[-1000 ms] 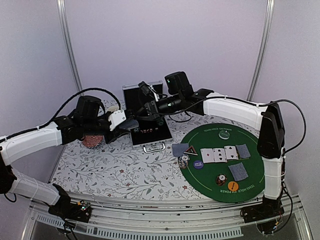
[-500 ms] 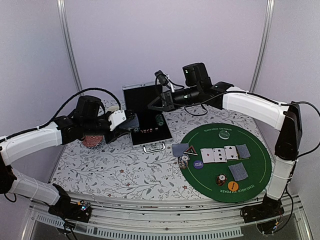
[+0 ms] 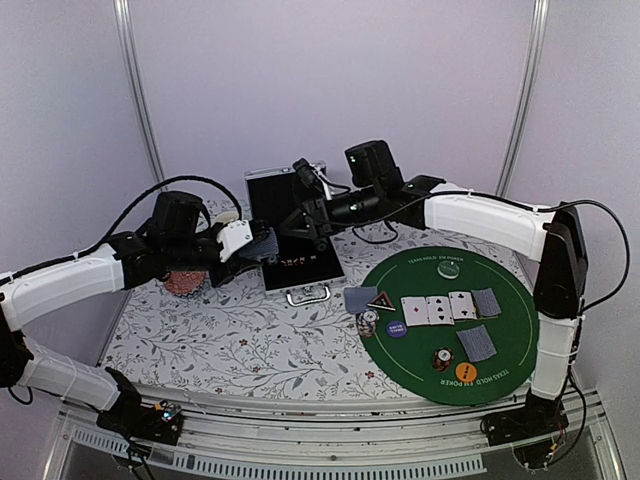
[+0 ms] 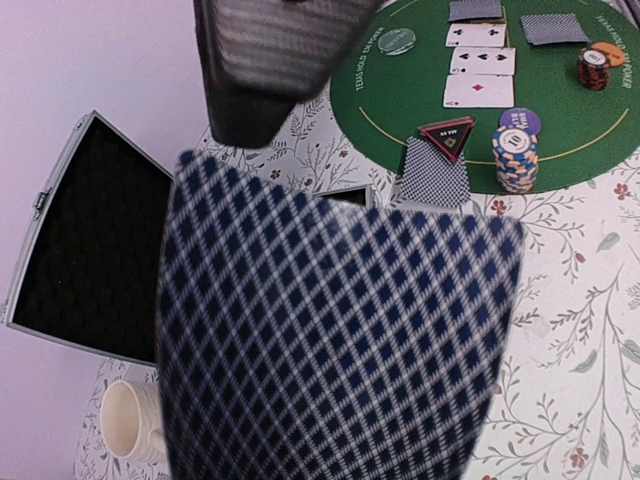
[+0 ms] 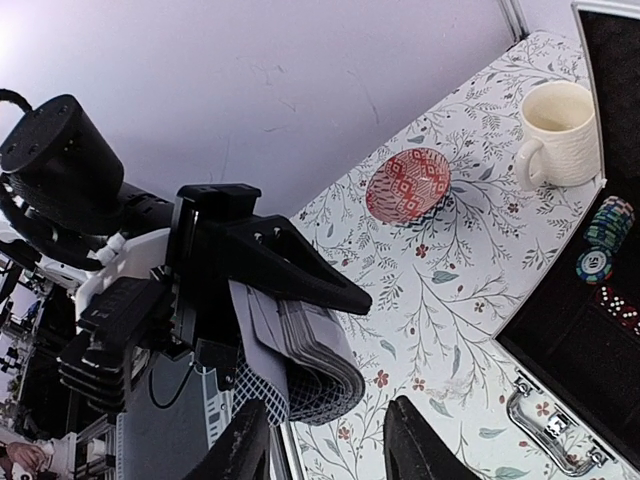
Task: Distribute texas hold em gaming equipment
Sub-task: Pick up the poker card from the face-down deck piles.
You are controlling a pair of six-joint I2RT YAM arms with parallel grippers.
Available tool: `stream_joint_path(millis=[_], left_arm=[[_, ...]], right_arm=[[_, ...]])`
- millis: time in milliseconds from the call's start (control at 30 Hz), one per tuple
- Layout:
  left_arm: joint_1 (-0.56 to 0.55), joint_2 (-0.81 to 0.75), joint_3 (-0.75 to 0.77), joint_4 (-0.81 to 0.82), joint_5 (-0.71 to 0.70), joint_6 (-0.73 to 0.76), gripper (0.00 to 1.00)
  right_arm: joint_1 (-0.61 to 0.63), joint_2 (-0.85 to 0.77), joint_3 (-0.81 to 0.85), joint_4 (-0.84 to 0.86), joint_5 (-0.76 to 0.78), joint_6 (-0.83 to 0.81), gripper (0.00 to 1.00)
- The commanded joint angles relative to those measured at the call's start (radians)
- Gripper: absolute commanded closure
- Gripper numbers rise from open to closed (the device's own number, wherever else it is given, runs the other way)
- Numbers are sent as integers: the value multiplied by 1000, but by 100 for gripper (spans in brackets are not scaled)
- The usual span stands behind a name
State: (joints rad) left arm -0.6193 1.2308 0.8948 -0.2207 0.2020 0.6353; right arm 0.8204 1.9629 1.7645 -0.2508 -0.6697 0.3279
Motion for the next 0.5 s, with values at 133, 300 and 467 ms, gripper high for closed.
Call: stream_joint_path(millis=[133,300,467], left_arm=[[-8,-4,13,24,14,3,74],[-9,-2,13,23,17,1,74],[-8,-2,13,22,16,1,74]], right_arm=[[25,77,83,28,-66,14,63],[28,86,87,31,-71,20,69],[30,100,93,55,-107,37,82]])
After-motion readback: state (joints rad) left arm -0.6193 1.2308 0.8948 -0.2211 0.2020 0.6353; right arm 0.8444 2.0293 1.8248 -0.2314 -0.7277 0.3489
